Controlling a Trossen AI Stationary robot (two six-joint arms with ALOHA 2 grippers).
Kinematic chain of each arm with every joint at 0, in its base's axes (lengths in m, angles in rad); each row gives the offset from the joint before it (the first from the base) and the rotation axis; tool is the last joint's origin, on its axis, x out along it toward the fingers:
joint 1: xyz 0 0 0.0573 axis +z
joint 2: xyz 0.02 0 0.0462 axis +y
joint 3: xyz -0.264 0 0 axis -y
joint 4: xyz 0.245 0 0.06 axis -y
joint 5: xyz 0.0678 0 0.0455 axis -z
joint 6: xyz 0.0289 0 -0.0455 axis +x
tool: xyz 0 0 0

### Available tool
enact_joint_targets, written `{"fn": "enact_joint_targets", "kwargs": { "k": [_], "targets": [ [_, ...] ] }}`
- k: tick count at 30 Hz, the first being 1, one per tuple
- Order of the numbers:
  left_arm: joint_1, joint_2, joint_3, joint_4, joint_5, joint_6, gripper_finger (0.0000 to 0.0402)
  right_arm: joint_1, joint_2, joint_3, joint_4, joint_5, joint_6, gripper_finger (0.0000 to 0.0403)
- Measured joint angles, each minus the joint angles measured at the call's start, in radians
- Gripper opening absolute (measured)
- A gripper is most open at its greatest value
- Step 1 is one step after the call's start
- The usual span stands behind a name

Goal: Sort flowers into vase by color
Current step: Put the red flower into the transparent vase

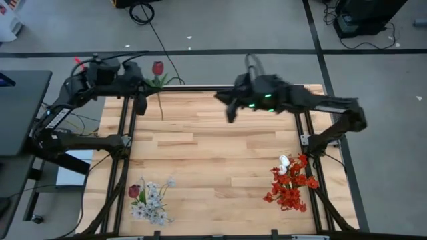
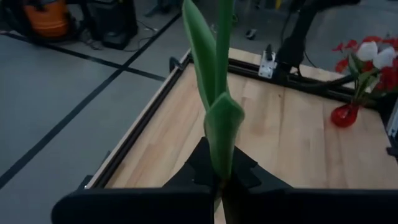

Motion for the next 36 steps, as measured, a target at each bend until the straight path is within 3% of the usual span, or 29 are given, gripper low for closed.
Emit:
{"fn": "enact_joint_targets", "kwargs": {
  "k": [8, 15, 20, 27, 36],
  "targets": [
    [-0.012, -0.021, 0.0, 0.001, -0.027, -0.072, 0.0006, 0.033, -0.249, 0.0, -0.287, -0.035, -0.06, 0.0075],
    [-0.079, 0.004, 0.0, 0.025, -0.112, -0.11, 0.0006, 0.156, -0.412, -0.059, -0.416, -0.047, -0.051, 0.0075],
    [-0.143, 0.023, 0.0, 0.047, -0.179, -0.123, 0.0006, 0.216, -0.526, -0.251, -0.405, -0.038, 0.003, 0.0075],
    [-0.258, 0.076, 0.0, 0.077, -0.24, -0.148, 0.0006, 0.249, -0.67, -0.483, -0.231, -0.087, 0.045, 0.0075],
    [-0.318, 0.102, 0.0, 0.097, -0.296, -0.17, 0.0006, 0.266, -0.723, -0.559, -0.227, -0.125, 0.048, 0.0075]
  ]
}}
